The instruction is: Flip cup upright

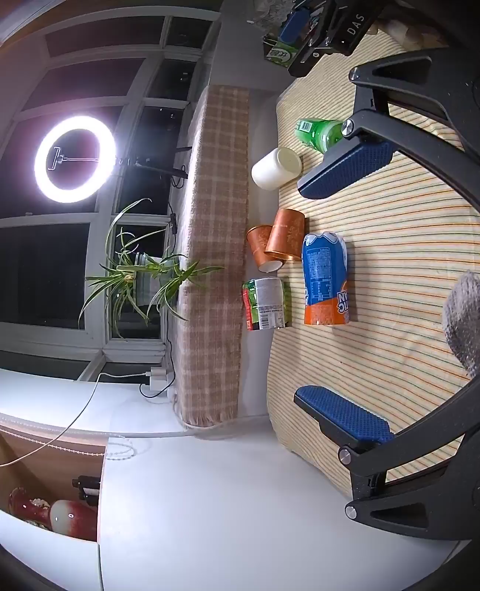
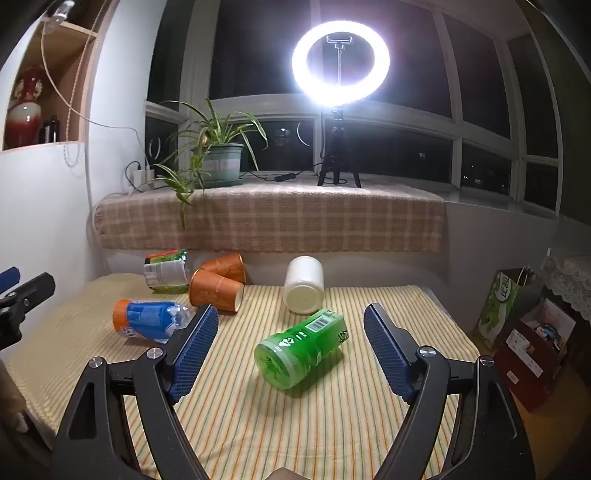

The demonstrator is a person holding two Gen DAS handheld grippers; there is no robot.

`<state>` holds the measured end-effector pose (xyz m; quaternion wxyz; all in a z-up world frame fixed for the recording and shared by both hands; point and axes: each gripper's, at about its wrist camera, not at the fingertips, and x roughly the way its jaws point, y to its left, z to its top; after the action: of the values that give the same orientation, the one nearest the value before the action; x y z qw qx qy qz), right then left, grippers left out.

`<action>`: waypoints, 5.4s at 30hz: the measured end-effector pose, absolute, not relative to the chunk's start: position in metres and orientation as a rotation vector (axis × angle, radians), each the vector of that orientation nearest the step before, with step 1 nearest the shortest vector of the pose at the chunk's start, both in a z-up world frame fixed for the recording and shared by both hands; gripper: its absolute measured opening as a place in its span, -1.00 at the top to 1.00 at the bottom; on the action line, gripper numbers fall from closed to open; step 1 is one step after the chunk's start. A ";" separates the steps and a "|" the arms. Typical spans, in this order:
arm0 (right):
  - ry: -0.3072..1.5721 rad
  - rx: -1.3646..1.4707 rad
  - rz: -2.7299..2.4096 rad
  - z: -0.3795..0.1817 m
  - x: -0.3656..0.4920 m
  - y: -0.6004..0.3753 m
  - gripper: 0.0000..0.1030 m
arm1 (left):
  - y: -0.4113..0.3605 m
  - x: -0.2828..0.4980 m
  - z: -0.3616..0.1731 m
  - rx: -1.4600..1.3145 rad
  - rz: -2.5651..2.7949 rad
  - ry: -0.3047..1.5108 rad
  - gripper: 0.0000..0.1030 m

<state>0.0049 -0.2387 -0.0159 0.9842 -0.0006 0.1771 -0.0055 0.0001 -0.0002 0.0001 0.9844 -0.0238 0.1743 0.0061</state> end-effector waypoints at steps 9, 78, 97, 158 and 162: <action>0.358 -0.003 -0.013 -0.018 0.007 -0.237 -0.58 | 0.000 0.000 0.000 -0.044 0.014 0.353 -0.99; 0.396 -0.016 0.025 -0.029 0.023 -0.229 -0.58 | 0.007 0.006 -0.003 -0.049 0.024 0.357 -0.99; 0.490 -0.125 0.215 -0.023 0.074 -0.203 -0.58 | 0.026 0.016 -0.017 -0.046 0.069 0.390 -0.99; 1.066 -0.834 0.618 -0.138 0.328 -0.089 -0.19 | 0.122 0.024 -0.067 -0.104 0.338 0.558 -0.99; 1.057 -0.806 0.633 -0.126 0.322 -0.097 -0.15 | 0.122 0.022 -0.065 -0.109 0.336 0.552 -0.99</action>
<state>0.3217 -0.0974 -0.1263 0.7411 -0.3676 0.4820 0.2886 0.0225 0.1217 -0.0649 0.9468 -0.0535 0.2712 0.1651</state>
